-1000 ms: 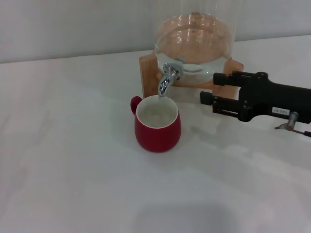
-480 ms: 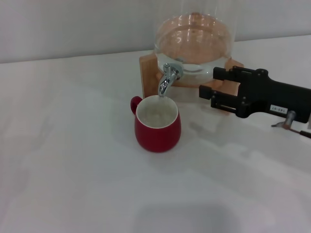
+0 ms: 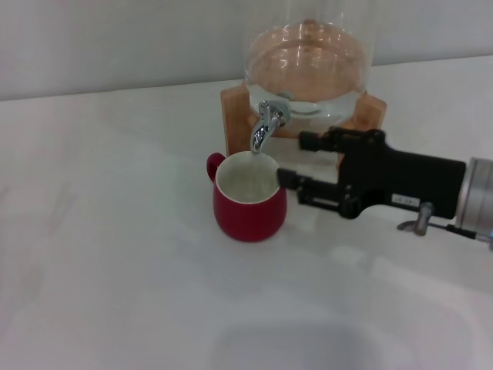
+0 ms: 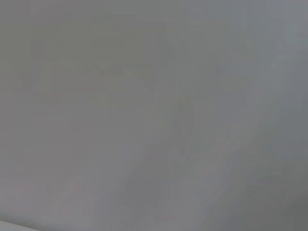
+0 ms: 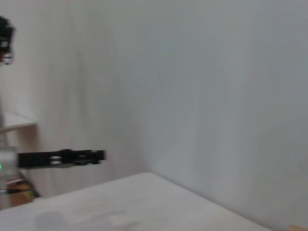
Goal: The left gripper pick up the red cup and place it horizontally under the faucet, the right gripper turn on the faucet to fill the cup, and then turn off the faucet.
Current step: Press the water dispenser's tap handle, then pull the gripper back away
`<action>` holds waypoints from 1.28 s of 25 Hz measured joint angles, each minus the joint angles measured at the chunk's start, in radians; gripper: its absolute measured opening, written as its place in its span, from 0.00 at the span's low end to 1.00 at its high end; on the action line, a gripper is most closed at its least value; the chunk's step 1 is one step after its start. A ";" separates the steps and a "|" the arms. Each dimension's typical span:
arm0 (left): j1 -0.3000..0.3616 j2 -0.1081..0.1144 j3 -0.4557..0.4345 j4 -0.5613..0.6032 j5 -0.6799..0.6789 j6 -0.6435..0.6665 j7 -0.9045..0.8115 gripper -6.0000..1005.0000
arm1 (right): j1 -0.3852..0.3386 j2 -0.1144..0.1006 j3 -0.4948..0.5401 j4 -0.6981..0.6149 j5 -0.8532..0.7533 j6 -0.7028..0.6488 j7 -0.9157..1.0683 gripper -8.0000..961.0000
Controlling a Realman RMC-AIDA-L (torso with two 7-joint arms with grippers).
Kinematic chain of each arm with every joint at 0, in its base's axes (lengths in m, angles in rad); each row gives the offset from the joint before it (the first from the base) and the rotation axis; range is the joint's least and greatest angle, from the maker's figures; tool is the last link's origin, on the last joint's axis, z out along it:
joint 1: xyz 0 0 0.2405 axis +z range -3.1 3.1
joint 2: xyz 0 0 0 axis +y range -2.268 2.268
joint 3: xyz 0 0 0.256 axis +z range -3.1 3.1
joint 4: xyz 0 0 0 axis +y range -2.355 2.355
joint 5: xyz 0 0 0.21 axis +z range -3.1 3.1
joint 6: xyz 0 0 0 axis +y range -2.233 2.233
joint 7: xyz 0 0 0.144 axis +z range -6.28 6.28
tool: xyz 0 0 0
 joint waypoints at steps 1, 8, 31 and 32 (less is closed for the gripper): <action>-0.001 0.000 0.000 0.000 0.000 0.002 0.001 0.86 | 0.006 0.000 -0.010 0.001 -0.002 0.011 -0.001 0.67; -0.013 0.001 0.000 -0.006 0.000 0.021 0.006 0.86 | 0.046 0.006 -0.102 0.001 0.012 -0.011 -0.025 0.67; -0.009 -0.001 0.000 -0.004 0.004 0.021 0.002 0.86 | 0.119 0.001 -0.194 -0.095 0.172 -0.198 -0.097 0.67; -0.009 -0.001 0.000 -0.004 0.004 0.020 0.002 0.86 | 0.120 0.001 -0.195 -0.095 0.170 -0.200 -0.097 0.67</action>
